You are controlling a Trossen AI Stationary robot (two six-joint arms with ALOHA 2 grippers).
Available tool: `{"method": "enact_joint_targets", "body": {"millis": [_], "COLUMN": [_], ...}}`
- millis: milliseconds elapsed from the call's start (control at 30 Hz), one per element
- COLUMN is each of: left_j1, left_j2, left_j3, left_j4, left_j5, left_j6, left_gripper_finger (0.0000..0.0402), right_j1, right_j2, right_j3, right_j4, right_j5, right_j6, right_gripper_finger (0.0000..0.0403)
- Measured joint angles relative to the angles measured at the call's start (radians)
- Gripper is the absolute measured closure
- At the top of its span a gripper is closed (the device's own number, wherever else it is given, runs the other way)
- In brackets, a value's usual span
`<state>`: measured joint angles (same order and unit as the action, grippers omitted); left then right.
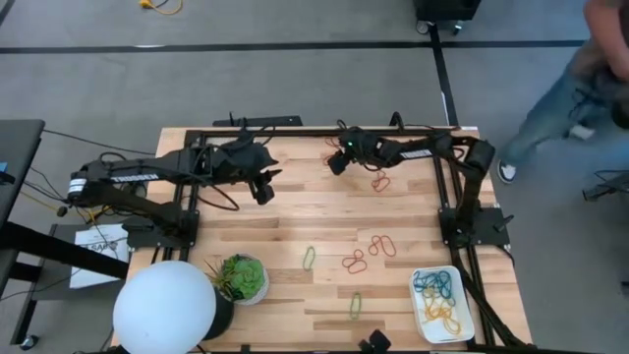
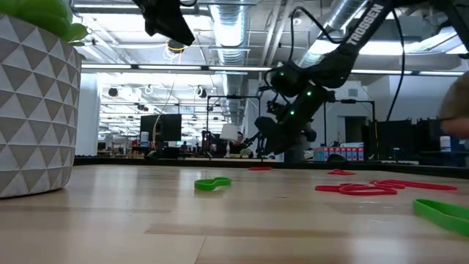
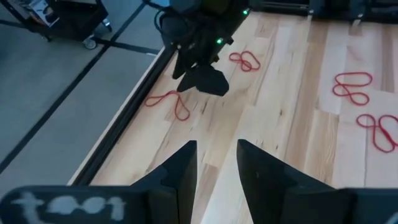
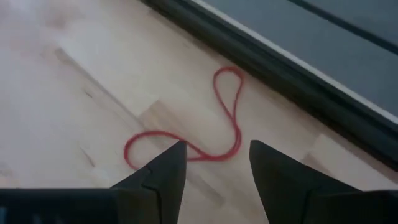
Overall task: Pick and place items into bin
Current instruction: Put the red rubber band into the white bin
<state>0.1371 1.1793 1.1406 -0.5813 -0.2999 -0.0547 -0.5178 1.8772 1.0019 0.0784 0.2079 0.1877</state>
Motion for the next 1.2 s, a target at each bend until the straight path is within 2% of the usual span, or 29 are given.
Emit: {"method": "enact_joint_targets", "body": {"millis": [133, 300, 400, 467, 900, 1067, 1200], "left_j1": [0.000, 0.000, -0.001, -0.001, -0.002, -0.002, -0.002], "left_j2": [-0.003, -0.003, -0.003, -0.003, -0.003, -0.002, -0.002], "left_j3": [-0.009, -0.009, -0.009, -0.009, -0.009, -0.009, -0.012], "left_j4": [0.001, 0.014, 0.014, 0.013, 0.012, 0.011, 0.000], "left_j5": [-0.001, 0.003, 0.004, 0.005, 0.006, 0.006, 0.007], "left_j6": [0.001, 0.005, 0.006, 0.007, 0.026, 0.028, 0.028], "left_gripper_finger": [0.0297, 0.0297, 0.0297, 0.0297, 0.0297, 0.0297, 0.0297], "right_j1": [0.005, 0.005, 0.004, -0.004, -0.061, -0.075, -0.067], "right_j2": [0.034, 0.089, 0.141, 0.170, 0.294, 0.331, 0.330], "right_j3": [0.066, 0.208, 0.288, 0.340, 0.572, 0.645, 0.669], "right_j4": [-0.116, -0.332, -0.429, -0.472, -0.782, -0.895, -0.948], "right_j5": [0.034, 0.041, 0.083, 0.073, -0.203, -0.266, -0.262], "right_j6": [0.022, 0.023, 0.023, 0.023, -0.028, -0.029, -0.061], "right_gripper_finger": [0.0236, 0.0239, 0.0239, 0.0239, 0.0243, 0.0243, 0.0245]}}
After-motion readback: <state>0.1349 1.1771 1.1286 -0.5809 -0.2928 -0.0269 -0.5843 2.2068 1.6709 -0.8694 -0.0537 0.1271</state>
